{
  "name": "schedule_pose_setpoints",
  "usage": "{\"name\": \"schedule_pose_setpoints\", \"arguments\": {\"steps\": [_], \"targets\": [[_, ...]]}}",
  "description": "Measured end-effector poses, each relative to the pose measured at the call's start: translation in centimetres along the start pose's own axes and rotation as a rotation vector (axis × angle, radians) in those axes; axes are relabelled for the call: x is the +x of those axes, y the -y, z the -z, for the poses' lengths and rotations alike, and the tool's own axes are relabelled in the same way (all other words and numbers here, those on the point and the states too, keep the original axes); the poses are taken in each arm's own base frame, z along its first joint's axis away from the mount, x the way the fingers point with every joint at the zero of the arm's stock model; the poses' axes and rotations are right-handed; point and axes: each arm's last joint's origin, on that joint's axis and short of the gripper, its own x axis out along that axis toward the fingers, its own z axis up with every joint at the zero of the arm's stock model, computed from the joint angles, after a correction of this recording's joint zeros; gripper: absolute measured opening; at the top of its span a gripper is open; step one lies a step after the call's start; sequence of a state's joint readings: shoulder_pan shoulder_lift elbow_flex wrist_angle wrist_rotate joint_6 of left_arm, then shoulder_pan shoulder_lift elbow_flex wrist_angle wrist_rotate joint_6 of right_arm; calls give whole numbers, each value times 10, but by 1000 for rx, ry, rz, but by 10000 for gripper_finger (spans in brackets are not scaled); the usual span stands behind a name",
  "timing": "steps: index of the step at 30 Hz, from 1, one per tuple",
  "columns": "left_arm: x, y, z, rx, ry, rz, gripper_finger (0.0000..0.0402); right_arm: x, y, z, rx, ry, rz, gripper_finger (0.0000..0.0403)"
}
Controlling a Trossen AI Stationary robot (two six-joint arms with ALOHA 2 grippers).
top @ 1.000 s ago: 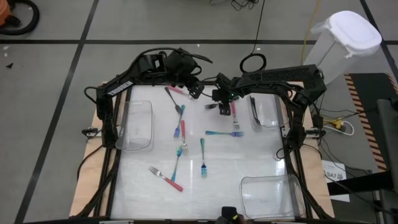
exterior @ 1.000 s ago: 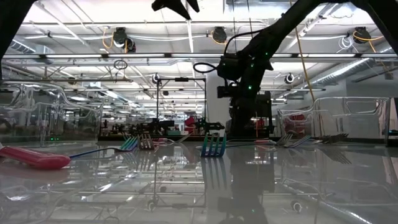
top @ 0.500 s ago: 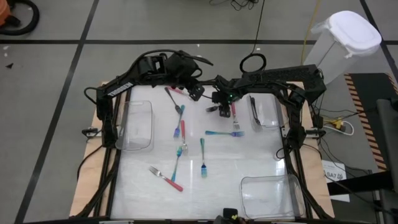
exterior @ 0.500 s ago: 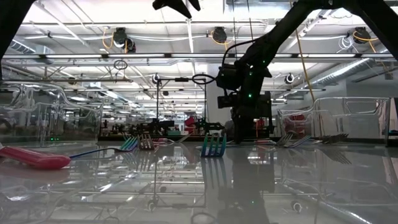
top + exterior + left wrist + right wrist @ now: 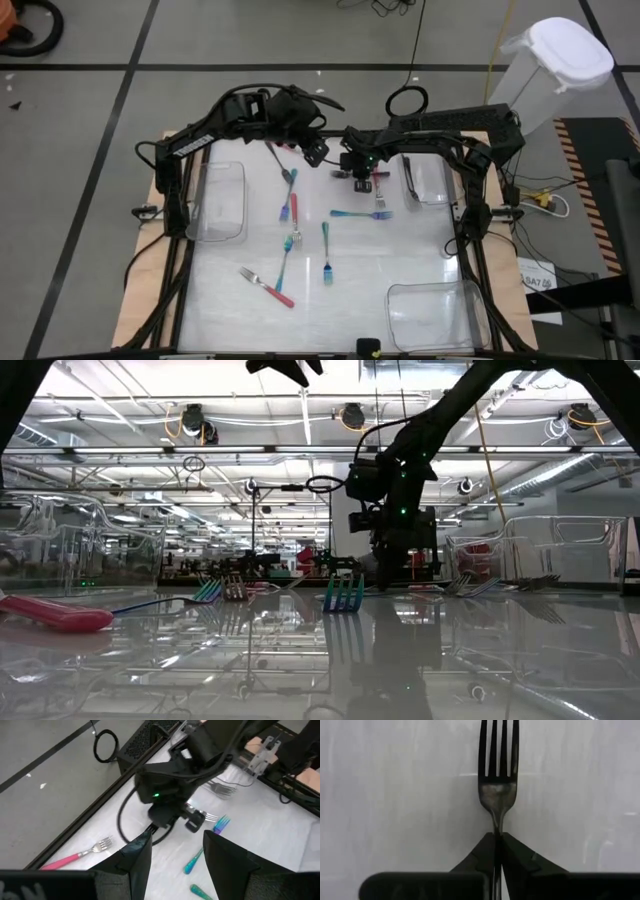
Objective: Sort silverware by color (type)
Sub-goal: Put the black fork into the top right transparent bin
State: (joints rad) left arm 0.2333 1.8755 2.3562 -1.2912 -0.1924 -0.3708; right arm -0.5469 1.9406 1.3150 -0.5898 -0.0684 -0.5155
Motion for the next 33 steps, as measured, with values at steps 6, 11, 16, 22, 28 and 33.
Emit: {"name": "schedule_pose_setpoints", "arguments": {"steps": [6,11,16,22,28,33], "targets": [[0,-3,3,21,-16,-57,177,-47,-6,-5,76,95,44,8],[0,-3,3,79,-19,-64,177,-95,-13,-5,169,222,85,8],[0,-3,1,120,8,-94,177,-139,-19,1,384,353,97,8],[-3,-5,-6,147,78,-84,177,-184,-27,11,646,527,63,8],[-3,-7,-11,162,109,-85,177,-219,-38,21,886,674,-11,8],[-3,-10,-12,159,113,-91,178,-239,-46,23,994,788,-83,8]]}}
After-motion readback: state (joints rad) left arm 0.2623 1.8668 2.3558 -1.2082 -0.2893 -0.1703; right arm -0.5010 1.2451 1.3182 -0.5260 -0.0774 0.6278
